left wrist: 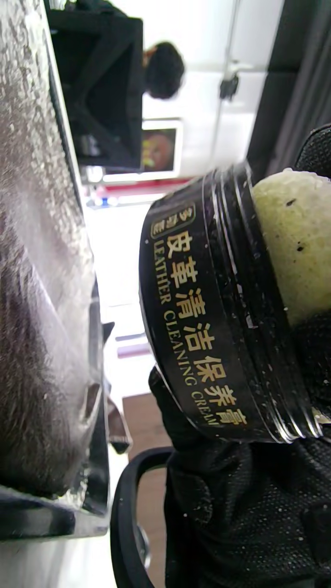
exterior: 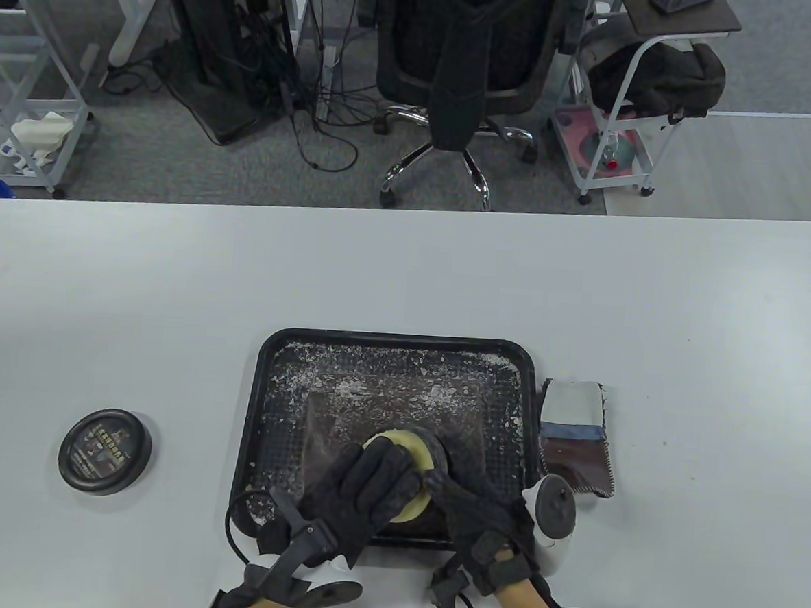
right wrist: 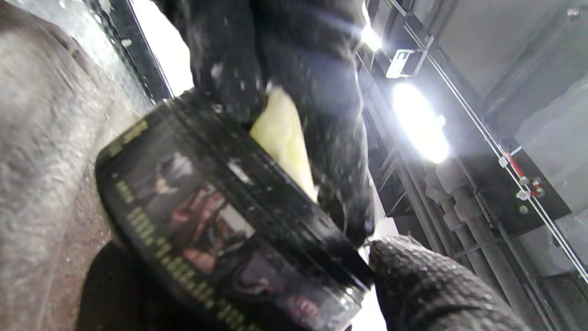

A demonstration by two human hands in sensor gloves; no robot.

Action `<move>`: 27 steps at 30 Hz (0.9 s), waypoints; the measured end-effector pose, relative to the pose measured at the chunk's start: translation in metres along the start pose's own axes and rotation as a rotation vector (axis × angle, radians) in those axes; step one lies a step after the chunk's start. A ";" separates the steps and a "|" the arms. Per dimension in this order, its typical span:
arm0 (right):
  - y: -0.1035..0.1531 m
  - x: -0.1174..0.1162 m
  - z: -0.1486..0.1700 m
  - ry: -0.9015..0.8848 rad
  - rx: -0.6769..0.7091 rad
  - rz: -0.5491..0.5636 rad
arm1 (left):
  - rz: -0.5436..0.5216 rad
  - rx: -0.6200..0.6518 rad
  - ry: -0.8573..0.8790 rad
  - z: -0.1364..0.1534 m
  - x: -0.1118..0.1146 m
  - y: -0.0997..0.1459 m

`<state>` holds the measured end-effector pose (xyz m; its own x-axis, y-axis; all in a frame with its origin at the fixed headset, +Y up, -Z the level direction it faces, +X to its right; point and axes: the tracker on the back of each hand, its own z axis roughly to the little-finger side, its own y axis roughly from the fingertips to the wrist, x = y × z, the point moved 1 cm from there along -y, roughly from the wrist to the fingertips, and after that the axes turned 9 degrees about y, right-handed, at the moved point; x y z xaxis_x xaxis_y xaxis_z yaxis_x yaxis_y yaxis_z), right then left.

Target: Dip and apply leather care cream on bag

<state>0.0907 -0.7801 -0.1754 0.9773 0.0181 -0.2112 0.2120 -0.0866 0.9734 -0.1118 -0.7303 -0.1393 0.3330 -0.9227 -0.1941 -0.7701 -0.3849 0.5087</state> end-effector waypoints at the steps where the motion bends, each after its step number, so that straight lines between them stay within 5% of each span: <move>1: 0.000 0.000 0.001 0.016 0.002 0.003 | 0.004 -0.001 -0.003 0.000 0.001 0.000; 12: -0.002 -0.005 -0.006 0.093 0.042 -0.062 | 0.024 -0.026 0.028 -0.001 0.006 -0.001; 22: 0.000 -0.010 -0.011 0.262 0.042 -0.037 | 0.112 -0.219 0.020 -0.007 0.012 -0.014; 27: 0.000 -0.011 -0.012 0.254 0.049 -0.039 | 0.059 -0.177 0.126 -0.003 0.008 -0.008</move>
<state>0.0803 -0.7684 -0.1716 0.9384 0.2714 -0.2139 0.2556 -0.1287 0.9582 -0.1013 -0.7348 -0.1427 0.3639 -0.9296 -0.0590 -0.6866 -0.3105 0.6574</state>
